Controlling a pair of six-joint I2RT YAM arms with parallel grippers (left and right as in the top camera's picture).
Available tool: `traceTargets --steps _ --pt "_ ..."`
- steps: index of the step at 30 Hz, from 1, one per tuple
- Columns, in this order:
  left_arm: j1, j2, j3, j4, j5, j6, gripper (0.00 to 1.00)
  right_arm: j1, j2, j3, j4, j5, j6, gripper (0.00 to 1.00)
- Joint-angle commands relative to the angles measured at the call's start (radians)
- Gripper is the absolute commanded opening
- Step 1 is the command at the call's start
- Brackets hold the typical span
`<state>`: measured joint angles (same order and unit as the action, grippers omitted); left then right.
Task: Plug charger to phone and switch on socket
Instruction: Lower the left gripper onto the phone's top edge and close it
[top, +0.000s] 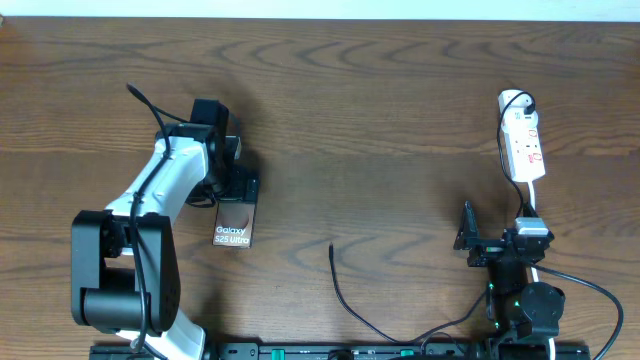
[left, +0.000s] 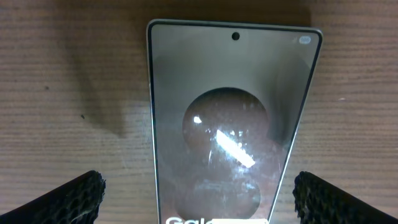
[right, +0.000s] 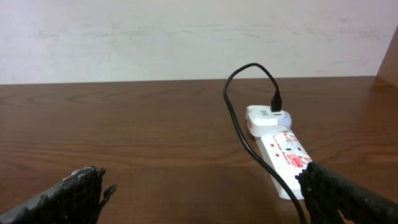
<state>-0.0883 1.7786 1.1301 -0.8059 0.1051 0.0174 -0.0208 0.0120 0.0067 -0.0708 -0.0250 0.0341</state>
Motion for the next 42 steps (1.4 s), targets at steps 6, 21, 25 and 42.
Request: traceTargets --steps 6,21,25,42 --pt "-0.01 0.015 -0.031 0.011 -0.009 -0.016 0.98 0.007 -0.005 -0.001 -0.005 0.008 0.006 0.99" --pt "-0.048 0.015 -0.031 0.039 -0.012 -0.019 0.98 0.007 -0.005 -0.001 -0.005 0.008 0.006 0.99" --pt "-0.048 0.015 -0.043 0.048 -0.012 -0.019 0.98 0.007 -0.005 -0.001 -0.005 0.008 0.006 0.99" --pt "-0.048 0.015 -0.114 0.131 -0.012 -0.019 0.98 0.007 -0.005 -0.001 -0.005 0.008 0.006 0.99"
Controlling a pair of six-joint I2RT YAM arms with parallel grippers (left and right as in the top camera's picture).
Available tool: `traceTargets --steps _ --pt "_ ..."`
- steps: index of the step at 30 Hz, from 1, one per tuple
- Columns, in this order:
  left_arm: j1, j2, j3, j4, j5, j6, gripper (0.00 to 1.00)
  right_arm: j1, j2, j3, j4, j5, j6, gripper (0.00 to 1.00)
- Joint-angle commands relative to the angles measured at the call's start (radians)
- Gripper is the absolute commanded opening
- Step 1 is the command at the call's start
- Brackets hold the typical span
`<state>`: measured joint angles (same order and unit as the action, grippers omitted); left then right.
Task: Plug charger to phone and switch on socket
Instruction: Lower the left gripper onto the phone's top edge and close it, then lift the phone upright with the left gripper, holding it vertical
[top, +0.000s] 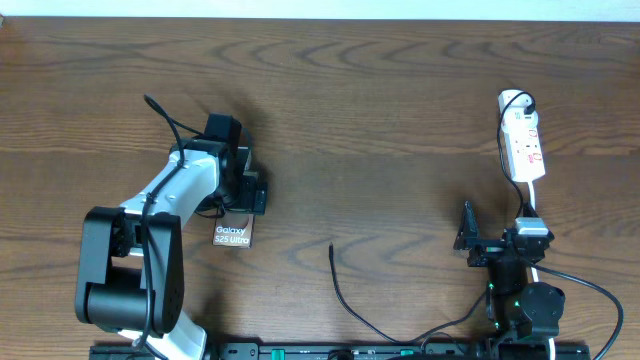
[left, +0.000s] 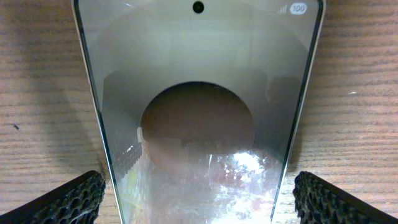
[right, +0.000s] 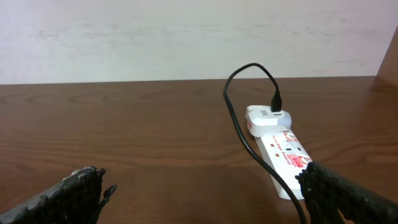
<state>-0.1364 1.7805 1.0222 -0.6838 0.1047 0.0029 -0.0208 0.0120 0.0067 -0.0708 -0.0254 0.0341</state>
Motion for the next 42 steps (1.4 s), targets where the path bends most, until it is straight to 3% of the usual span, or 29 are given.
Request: traceTargets --steps 1,14,42 --pt "0.0 0.013 -0.007 0.011 -0.012 -0.005 0.98 0.007 -0.005 -0.001 -0.005 0.008 0.006 0.99" --pt "0.0 0.013 -0.087 0.072 -0.012 -0.005 0.98 0.007 -0.005 -0.001 -0.005 0.008 0.006 0.99" --pt "0.0 0.013 -0.091 0.053 -0.011 -0.005 0.98 0.007 -0.005 -0.001 -0.005 0.008 0.006 0.99"
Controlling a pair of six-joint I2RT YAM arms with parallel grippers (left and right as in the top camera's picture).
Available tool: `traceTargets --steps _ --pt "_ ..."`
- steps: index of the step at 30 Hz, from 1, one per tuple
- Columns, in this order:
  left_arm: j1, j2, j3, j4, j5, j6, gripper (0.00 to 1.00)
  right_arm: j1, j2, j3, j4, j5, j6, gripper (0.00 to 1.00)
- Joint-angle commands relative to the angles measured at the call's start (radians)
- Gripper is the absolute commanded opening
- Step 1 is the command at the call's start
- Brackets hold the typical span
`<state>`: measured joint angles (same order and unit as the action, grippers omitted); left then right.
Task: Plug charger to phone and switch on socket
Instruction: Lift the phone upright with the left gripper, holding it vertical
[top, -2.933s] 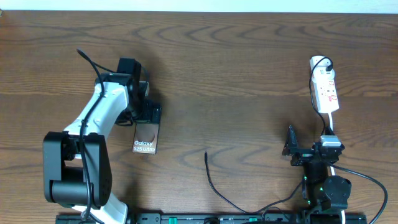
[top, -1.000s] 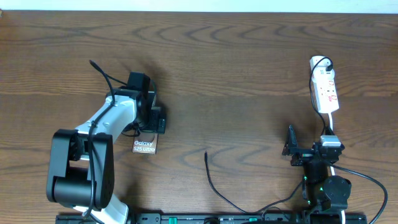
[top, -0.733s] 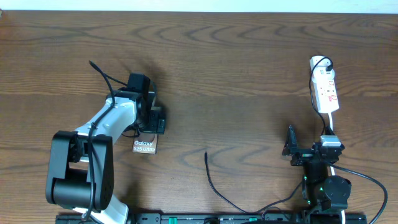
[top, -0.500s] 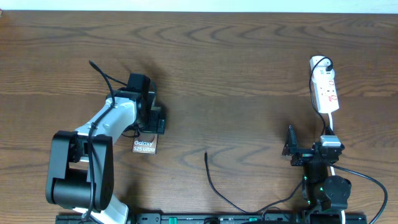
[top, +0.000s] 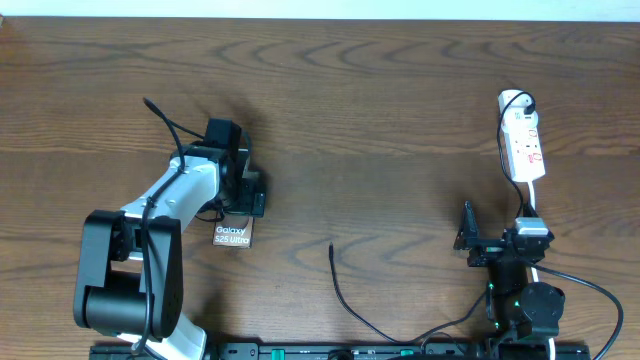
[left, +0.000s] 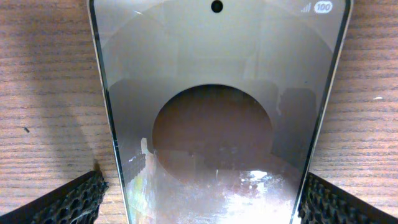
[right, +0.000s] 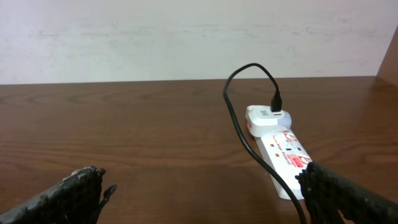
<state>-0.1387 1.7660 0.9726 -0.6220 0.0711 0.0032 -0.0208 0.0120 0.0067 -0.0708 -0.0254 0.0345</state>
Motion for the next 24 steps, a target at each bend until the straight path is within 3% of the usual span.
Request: traceTargets --steps 1,24 --pt "0.002 0.027 -0.042 -0.006 0.022 -0.005 0.98 0.007 -0.005 -0.001 -0.005 0.008 0.006 0.99" --pt "0.002 0.027 -0.059 0.056 0.025 -0.005 0.98 0.007 0.001 -0.001 -0.005 0.008 0.006 0.99"
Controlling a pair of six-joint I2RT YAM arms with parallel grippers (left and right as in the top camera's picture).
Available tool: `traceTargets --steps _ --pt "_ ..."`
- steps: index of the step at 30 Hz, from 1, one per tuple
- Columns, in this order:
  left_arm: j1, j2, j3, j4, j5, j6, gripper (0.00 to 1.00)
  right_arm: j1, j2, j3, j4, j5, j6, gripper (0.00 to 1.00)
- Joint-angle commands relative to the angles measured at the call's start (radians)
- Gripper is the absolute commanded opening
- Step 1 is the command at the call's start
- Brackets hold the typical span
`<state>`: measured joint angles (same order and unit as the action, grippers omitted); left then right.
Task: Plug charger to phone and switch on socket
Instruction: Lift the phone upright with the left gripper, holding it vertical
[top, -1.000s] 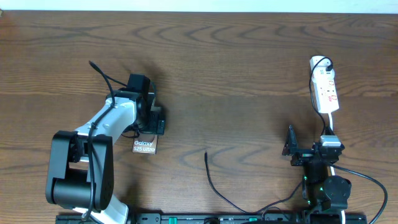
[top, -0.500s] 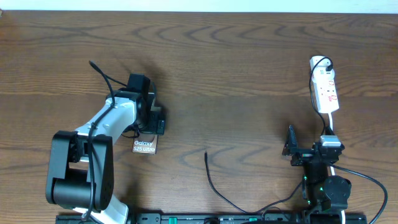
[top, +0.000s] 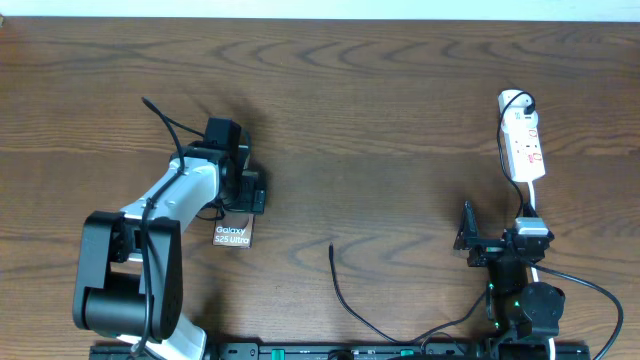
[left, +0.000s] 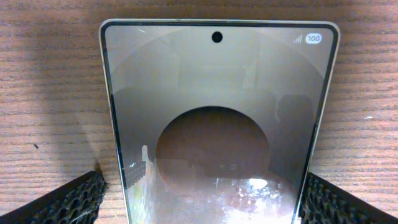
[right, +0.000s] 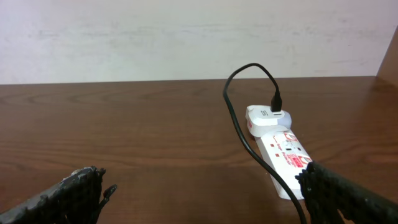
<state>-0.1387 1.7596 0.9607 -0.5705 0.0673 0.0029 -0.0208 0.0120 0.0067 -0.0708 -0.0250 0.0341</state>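
The phone (left: 217, 118) lies face up on the table, its "Galaxy S25 Ultra" label end (top: 232, 235) sticking out below my left gripper (top: 240, 190). That left gripper (left: 204, 202) is open and straddles the phone's lower half, one finger (left: 68, 199) on either side of it. The black charger cable's loose end (top: 332, 250) lies on the wood mid-table. Its other end runs to the white adapter (right: 266, 117) in the white socket strip (right: 287, 158). My right gripper (right: 205, 199) is open and holds nothing, low at the near right.
The socket strip (top: 522, 140) lies at the far right, with the cable trailing down past the right arm's base (top: 525, 300). The left arm's white link (top: 170, 195) slants across the near left. A pale wall (right: 186, 37) backs the table.
In the left wrist view the phone looks slightly smaller and its top edge has come into sight, so the left gripper has backed off a little. The phone, cable and right arm have not moved.
The left gripper was open over the phone's far end, with most of the screen showing. It then stood much closer over the phone, straddling it, and stayed there. Now it is slightly further back. The phone and the right arm kept their places throughout.
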Motion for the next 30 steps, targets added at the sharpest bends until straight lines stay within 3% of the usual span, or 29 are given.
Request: traceTargets --steps 1,30 --pt "0.002 0.034 -0.047 0.004 0.029 -0.005 0.98 0.007 0.001 -0.001 -0.004 0.008 0.006 0.99" --pt "0.002 0.034 -0.047 -0.011 0.029 -0.005 0.99 0.007 0.001 -0.001 -0.005 0.008 0.006 0.99"
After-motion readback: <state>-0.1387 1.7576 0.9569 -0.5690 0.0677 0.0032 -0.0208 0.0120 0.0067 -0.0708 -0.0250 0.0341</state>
